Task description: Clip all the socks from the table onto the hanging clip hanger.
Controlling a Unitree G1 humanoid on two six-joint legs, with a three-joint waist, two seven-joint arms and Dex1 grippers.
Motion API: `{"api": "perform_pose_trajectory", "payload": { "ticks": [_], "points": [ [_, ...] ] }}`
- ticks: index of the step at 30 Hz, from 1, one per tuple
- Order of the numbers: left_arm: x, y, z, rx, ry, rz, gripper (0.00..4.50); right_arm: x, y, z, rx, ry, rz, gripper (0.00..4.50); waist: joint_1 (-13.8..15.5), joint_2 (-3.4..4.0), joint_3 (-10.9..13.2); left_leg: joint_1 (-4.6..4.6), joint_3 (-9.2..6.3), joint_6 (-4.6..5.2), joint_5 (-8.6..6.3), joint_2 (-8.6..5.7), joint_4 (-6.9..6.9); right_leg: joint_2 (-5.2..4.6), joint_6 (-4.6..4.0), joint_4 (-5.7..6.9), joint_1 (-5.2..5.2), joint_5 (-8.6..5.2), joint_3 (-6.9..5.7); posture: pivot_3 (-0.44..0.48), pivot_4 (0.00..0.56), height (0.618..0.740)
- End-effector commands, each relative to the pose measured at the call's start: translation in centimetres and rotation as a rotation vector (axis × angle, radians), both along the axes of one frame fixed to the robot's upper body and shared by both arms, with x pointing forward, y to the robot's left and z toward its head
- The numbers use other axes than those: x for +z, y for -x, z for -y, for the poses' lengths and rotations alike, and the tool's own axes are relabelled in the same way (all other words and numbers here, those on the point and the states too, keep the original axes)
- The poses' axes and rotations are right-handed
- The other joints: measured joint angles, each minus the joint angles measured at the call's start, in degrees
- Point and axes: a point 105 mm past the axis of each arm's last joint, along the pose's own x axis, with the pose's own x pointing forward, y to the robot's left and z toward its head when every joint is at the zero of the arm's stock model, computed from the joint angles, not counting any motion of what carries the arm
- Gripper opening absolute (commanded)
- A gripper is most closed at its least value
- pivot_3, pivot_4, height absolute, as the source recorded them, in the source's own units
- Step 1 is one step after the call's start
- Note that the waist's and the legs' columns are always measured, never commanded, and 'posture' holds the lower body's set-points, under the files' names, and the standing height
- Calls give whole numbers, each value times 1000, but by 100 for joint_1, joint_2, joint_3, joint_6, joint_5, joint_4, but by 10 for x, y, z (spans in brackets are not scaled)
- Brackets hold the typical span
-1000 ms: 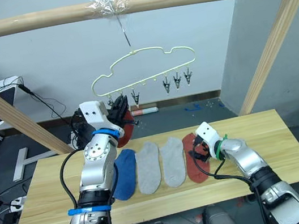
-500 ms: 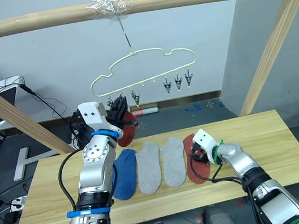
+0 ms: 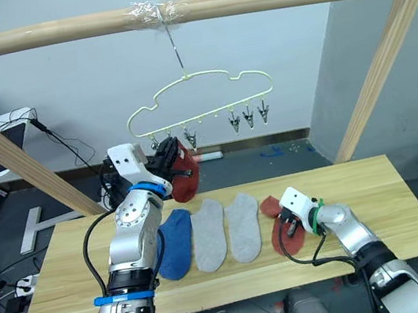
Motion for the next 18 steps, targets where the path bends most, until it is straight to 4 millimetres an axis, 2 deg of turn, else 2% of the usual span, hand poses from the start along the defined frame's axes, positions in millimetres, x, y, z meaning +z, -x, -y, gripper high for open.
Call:
{"api": "perform_pose_trajectory", "payload": {
  "ticks": [1, 5, 9, 12, 14, 18],
  "points": [
    [-2, 2, -7, -30, 189, -90, 0, 47, -8, -11, 10, -66, 216, 13, -6, -1, 0, 1, 0, 0, 0, 2, 0, 0, 0, 1, 0, 0, 0, 22, 195, 740],
    [0, 6, -10, -80, 405, -161, 0, 89, -4, -31, -1, -207, 356, 13, -10, -1, 1, 4, -6, -2, -1, 4, -2, 10, 0, 5, -1, 0, -3, 18, 193, 740],
    [1, 8, -11, -104, 473, -191, 0, 106, 1, -49, 30, -249, 396, 13, -1, 0, 0, 5, -16, -4, -1, 4, -2, 21, 0, 4, -1, 0, -2, 10, 187, 740],
    [6, 11, -4, -160, 561, -212, 0, 127, 2, -79, 76, -308, 431, 13, -9, 0, 0, 5, -10, -5, 0, 4, -2, 34, 0, 3, -2, 0, -2, 10, 187, 740],
    [8, 13, 0, -189, 583, -218, 0, 133, 1, -90, 89, -329, 430, 13, -9, 0, 1, 5, -4, -5, -1, 8, -2, 33, 0, 3, -5, 0, 3, 10, 187, 740],
    [11, 15, 5, -212, 589, -220, 0, 132, -1, -102, 105, -331, 411, 13, 18, 0, 0, -2, -15, -7, -1, 7, -3, 33, -1, -4, -5, -1, 2, 14, 176, 740]
  ]
}}
